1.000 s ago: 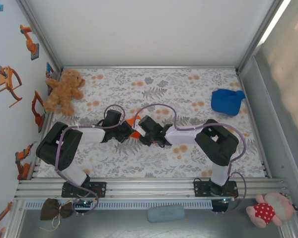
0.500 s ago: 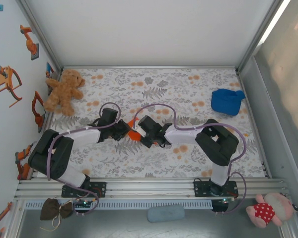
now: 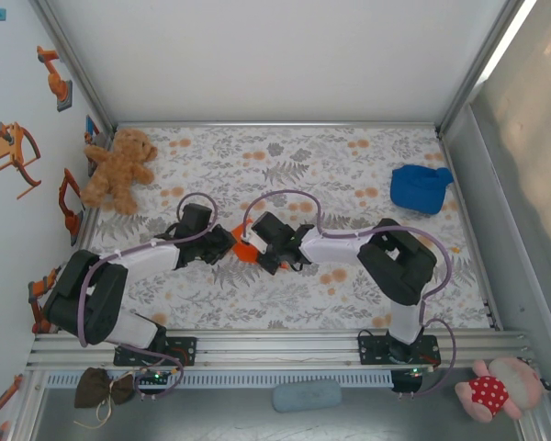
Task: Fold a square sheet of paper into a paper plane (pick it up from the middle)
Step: Fourth fold the wing at the center of the table.
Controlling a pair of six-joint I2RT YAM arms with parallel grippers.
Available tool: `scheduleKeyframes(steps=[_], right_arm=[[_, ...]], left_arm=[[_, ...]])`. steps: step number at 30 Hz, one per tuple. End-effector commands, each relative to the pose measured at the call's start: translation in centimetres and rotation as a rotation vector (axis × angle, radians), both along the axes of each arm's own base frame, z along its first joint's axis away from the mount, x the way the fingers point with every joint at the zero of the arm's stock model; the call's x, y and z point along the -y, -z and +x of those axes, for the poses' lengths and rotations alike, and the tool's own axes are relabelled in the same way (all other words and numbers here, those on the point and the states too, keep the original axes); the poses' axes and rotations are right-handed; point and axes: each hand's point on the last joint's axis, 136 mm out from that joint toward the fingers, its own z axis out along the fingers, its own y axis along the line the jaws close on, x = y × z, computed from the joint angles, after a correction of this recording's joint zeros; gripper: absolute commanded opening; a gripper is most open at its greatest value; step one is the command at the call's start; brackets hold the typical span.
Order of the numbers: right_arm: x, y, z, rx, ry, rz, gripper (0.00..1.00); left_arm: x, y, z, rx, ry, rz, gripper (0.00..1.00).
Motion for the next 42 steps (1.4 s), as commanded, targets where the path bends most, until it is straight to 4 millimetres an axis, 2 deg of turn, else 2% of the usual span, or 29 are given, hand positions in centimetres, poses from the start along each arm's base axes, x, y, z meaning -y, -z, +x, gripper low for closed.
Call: scheduleKeyframes(steps=[1,6,9,16,24,29,42], right_arm=[[-0.4,0.5,-0.7,-0.056,0.009,-0.006,0.03],[-0.7,0.4,-0.6,-0.146,0.060,0.050,0.01],[-0.9,-0.1,-0.4,-0.196,0.094,0.103,0.00],[-1.8,-1.3,0.0,-0.342,0.153,0.248,0.00],[-2.2,-2.9,1.2,-0.495,0.219,0.443,0.00],[-1.9,-2.7,1.7,-0.546,0.243,0.480,0.00],[-1.7,-1.5,1.5,-0.650,0.256,0.504,0.00]], left_arm=[[-1.0,-0.5,-0.2,0.021,-0.027,0.030,0.16],[-2.0,-1.1,-0.3,0.048,-0.057,0.056,0.16],[-1.9,-1.4,-0.4,0.064,-0.053,0.042,0.16],[-0.3,-2.2,-0.4,0.106,0.001,-0.032,0.21],[2.0,-1.8,-0.3,0.108,0.074,-0.077,0.29],[3.2,-2.0,0.2,0.128,0.122,-0.070,0.35],[3.2,-1.0,0.9,0.133,0.106,-0.055,0.43]])
